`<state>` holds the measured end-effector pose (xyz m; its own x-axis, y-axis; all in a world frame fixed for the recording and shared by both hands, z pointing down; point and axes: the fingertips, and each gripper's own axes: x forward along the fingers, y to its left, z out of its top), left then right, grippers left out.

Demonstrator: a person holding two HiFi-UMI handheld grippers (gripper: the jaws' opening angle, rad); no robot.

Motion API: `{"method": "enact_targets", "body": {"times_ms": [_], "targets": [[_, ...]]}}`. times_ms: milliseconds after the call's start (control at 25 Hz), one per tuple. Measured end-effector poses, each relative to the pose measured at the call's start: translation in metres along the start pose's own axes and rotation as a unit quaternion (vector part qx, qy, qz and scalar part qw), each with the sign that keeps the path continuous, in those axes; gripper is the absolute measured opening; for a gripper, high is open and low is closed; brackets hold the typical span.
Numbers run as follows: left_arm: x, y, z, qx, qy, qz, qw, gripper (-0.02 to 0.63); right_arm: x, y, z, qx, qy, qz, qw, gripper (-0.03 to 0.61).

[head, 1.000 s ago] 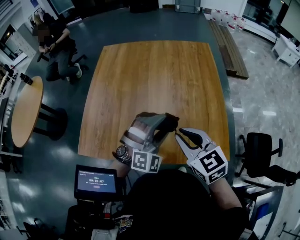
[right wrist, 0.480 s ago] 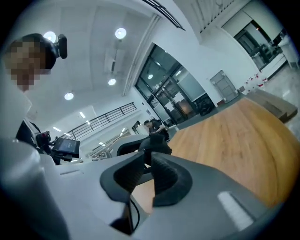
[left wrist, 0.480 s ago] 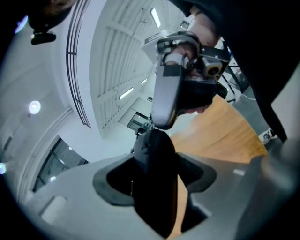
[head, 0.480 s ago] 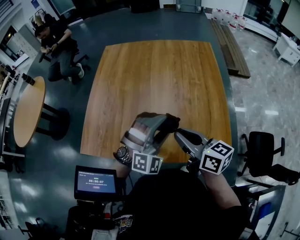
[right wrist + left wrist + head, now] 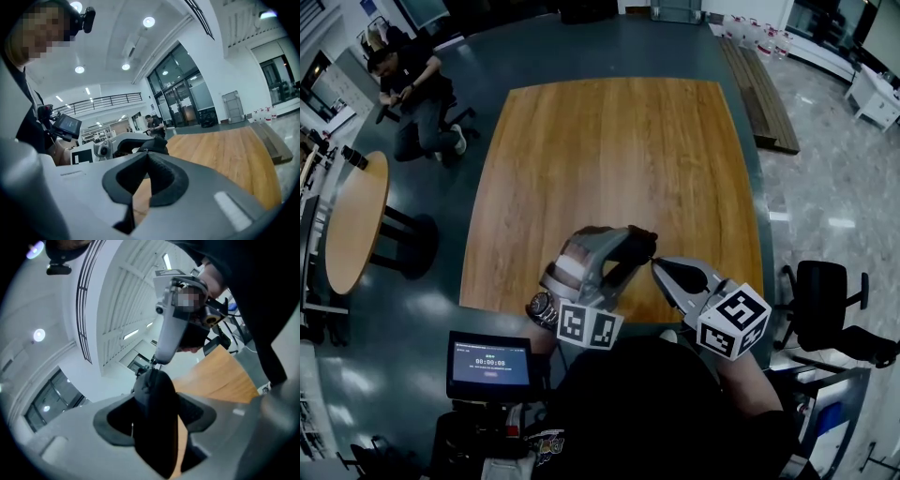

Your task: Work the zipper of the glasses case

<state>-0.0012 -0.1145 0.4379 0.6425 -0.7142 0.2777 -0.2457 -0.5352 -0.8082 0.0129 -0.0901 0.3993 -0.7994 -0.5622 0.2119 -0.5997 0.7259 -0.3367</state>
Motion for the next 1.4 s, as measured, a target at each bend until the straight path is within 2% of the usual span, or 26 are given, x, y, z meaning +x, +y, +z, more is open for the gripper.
{"method": "enact_targets", "body": {"times_ms": [240,360,480,640,800,920,1000,1040,1120,1200,1320,1360,1400], "targets": [[-0.006,0.004,0.007,-0.02,-0.024,0.01,0.9995,0.273,-0.007,-0.003,0.007,-0.014,-0.002,-0.003,1.0,0.005],[-0.009,0.002,0.012,-0.052,-0.042,0.003,0.9977,0.271,-0.009,-0.007,0.007,-0.022,-0.001,-0.008,1.0,0.005],[-0.011,0.004,0.013,-0.1,-0.055,0.002,0.9934,0.267,-0.007,-0.008,0.011,0.003,-0.008,-0.001,1.0,0.005],[-0.012,0.017,0.021,-0.187,-0.094,0.004,0.9778,0.265,-0.006,-0.011,0.024,0.019,-0.022,0.012,1.0,0.005],[-0.02,0.022,0.029,-0.228,-0.127,-0.01,0.9653,0.265,-0.008,-0.017,0.027,0.027,-0.018,0.016,0.999,0.005],[-0.025,0.024,0.032,-0.27,-0.157,-0.026,0.9496,0.265,-0.006,-0.017,0.025,0.015,-0.012,0.019,1.0,0.005],[-0.031,0.03,0.037,-0.312,-0.188,-0.045,0.9303,0.265,-0.006,-0.014,0.025,0.013,-0.01,0.031,0.999,0.005],[-0.033,0.031,0.037,-0.348,-0.198,-0.055,0.9146,0.266,-0.006,-0.012,0.026,0.015,-0.011,0.039,0.999,0.005],[-0.036,0.032,0.035,-0.425,-0.208,-0.076,0.8777,0.266,-0.005,-0.01,0.029,0.019,-0.013,0.054,0.998,0.005],[-0.039,0.039,0.039,-0.474,-0.23,-0.098,0.8443,0.265,-0.006,-0.008,0.033,0.023,-0.015,0.067,0.997,0.005],[-0.047,0.056,0.057,-0.536,-0.286,-0.13,0.7833,0.265,-0.007,-0.002,0.036,0.04,-0.021,0.092,0.995,0.005],[-0.049,0.057,0.057,-0.55,-0.294,-0.136,0.7699,0.265,-0.007,0.0,0.036,0.053,-0.023,0.103,0.993,0.005],[-0.051,0.056,0.055,-0.556,-0.296,-0.138,0.7644,0.266,-0.007,0.002,0.037,0.076,-0.027,0.118,0.99,0.005]]}}
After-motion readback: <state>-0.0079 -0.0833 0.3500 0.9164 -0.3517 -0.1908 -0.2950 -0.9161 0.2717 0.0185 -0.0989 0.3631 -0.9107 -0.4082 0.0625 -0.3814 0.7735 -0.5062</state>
